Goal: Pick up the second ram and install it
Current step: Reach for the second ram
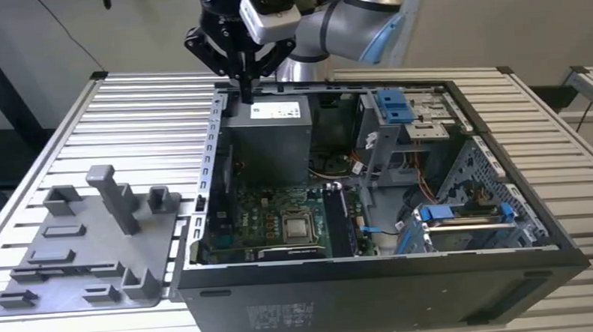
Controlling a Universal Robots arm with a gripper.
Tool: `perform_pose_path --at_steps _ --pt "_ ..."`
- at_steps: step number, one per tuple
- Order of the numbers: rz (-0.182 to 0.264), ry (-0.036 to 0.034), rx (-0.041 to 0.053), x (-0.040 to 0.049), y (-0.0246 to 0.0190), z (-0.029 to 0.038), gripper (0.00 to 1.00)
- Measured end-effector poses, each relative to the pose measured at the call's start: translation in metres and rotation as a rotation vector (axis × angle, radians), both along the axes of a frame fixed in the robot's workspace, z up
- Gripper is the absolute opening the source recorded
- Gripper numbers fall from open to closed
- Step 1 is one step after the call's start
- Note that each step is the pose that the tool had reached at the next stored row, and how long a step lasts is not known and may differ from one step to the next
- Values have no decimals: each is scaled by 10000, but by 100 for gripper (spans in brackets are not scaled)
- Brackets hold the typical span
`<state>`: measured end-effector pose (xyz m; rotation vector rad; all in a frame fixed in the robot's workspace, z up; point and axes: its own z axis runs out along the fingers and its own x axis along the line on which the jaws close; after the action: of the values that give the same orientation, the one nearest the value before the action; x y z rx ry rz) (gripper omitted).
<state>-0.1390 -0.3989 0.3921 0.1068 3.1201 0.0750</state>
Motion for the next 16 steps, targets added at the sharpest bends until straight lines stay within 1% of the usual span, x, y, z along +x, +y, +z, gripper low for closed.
perform_pose_path --at_steps 14,16 --pt "1 1 3 -152 0 -1 11" --pt "1 35 3 -161 1 -1 11"
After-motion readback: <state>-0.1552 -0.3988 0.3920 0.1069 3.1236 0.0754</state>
